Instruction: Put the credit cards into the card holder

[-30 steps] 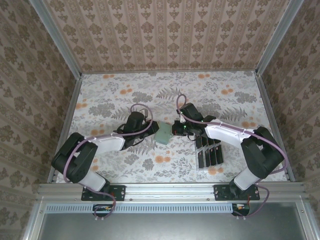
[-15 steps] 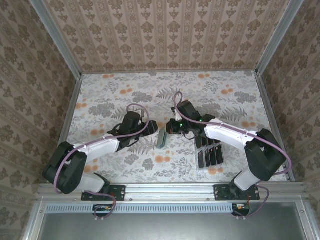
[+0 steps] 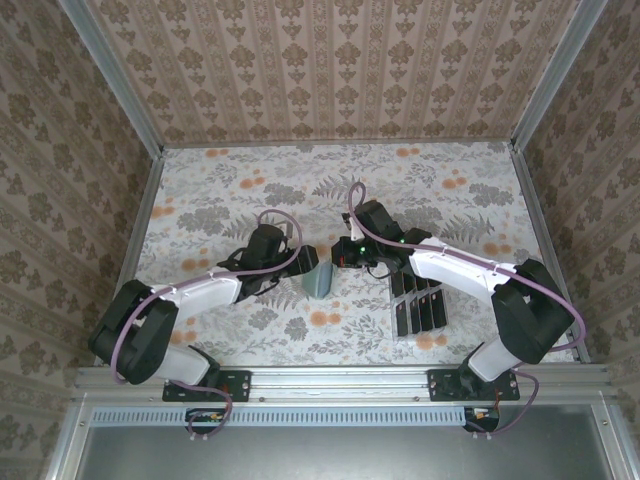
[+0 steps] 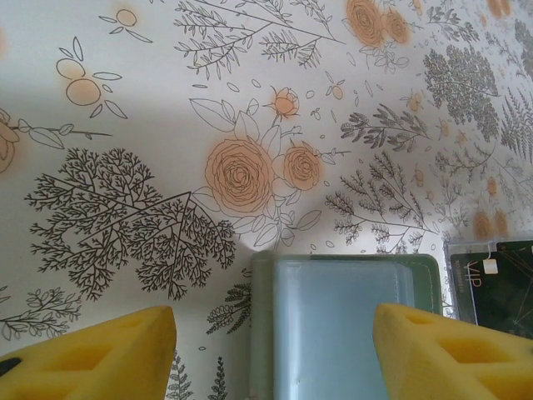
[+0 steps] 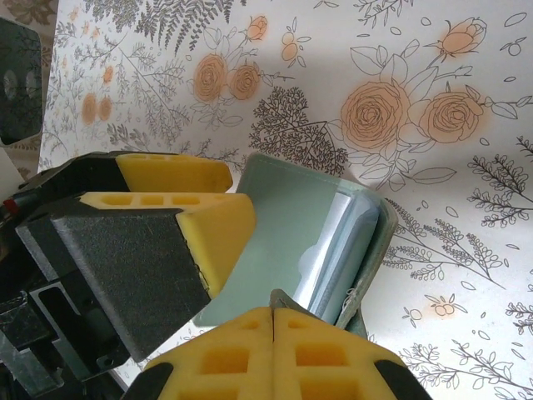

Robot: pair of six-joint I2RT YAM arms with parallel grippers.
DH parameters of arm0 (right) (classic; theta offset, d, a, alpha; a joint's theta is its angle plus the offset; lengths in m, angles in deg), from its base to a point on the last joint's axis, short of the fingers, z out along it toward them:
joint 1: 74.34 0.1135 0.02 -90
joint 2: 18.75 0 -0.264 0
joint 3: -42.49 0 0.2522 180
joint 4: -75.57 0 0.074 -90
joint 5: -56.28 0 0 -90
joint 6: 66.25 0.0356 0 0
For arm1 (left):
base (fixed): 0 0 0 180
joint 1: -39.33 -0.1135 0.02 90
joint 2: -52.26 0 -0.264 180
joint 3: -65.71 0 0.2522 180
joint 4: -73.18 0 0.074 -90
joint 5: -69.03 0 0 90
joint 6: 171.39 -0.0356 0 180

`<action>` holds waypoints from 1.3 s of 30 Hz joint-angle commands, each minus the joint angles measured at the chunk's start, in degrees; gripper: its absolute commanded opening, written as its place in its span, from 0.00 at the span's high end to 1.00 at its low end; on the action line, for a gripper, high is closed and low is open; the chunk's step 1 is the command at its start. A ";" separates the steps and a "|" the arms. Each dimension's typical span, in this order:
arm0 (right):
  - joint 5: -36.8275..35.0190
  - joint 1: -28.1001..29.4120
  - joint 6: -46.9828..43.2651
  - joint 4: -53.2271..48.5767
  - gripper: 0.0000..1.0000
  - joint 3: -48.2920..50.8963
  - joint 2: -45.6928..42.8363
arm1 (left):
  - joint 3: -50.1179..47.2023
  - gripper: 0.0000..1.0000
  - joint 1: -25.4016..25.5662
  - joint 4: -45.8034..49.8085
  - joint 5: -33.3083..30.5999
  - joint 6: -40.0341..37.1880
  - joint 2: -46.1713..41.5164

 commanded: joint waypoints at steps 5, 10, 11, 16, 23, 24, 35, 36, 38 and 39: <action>-0.03 0.09 0.03 -0.01 1.00 0.10 -0.77 | 0.34 0.42 0.36 2.93 -2.85 -1.93 0.08; 0.49 -0.36 -0.63 2.88 1.00 2.61 -0.49 | -0.53 0.57 0.34 7.65 -7.33 -2.59 1.24; 0.58 -0.44 -0.79 3.39 1.00 3.01 -0.36 | -0.55 0.62 0.27 8.77 -8.13 -2.65 1.76; 1.00 -0.86 -1.87 6.76 1.00 5.40 0.94 | -1.85 0.81 0.30 9.44 -9.87 -2.84 3.39; -0.63 -1.67 -1.76 9.31 1.00 9.39 1.94 | -3.80 1.00 0.44 9.53 -11.82 -2.38 2.76; -1.47 -1.74 -1.72 8.93 1.00 9.88 1.74 | -4.19 1.00 0.45 9.59 -12.20 -2.38 2.37; -12.56 -1.82 0.79 -1.88 0.66 12.89 -2.44 | -6.10 1.00 0.36 11.36 -15.22 -2.40 -2.45; -12.68 -1.51 1.02 -2.41 0.65 12.89 -3.67 | -6.20 1.00 0.37 11.40 -15.19 -2.38 -2.68; -13.31 -0.15 1.20 -3.66 0.65 12.17 -6.03 | -6.29 1.00 0.37 11.55 -15.23 -2.42 -2.99; -13.76 0.83 1.37 -4.41 0.64 11.51 -7.24 | -6.29 1.00 0.39 11.50 -15.20 -2.42 -3.10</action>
